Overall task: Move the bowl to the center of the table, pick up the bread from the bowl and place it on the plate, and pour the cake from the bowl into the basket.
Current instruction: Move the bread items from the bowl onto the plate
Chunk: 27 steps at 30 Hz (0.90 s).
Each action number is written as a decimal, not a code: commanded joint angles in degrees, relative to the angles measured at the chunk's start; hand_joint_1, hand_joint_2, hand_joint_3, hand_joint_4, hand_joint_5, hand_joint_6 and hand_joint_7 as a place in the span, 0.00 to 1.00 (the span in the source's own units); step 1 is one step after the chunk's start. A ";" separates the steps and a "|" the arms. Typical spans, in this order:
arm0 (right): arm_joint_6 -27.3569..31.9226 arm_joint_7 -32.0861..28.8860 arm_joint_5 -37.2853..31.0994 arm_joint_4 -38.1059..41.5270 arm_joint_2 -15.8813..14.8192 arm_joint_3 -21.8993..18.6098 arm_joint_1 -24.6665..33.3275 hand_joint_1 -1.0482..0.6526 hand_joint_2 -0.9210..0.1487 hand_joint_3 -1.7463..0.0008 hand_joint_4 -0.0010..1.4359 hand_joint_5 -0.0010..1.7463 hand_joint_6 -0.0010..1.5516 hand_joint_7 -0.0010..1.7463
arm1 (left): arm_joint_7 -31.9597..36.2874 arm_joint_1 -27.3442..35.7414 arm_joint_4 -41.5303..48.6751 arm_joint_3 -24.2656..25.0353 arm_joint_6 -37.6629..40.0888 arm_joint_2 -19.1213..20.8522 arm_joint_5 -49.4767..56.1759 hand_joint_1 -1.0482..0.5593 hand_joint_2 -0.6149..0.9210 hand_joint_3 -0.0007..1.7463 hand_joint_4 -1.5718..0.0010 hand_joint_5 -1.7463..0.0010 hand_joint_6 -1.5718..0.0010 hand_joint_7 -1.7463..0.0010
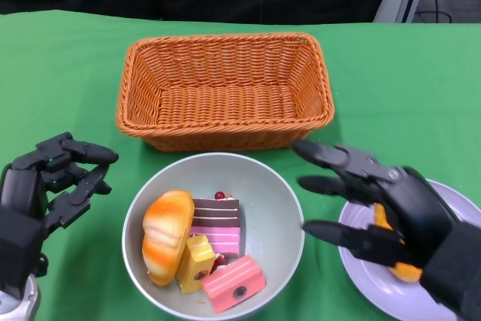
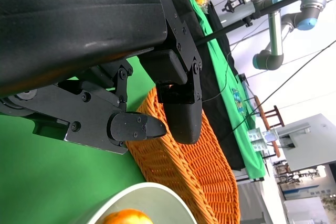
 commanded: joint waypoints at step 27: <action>-21.50 -1.94 -20.42 25.11 5.07 15.54 -19.34 0.26 0.01 0.99 0.57 0.06 0.43 0.01 | 1.16 1.22 -2.88 -0.74 1.00 -0.54 0.16 0.53 0.99 0.10 0.54 0.01 0.50 0.40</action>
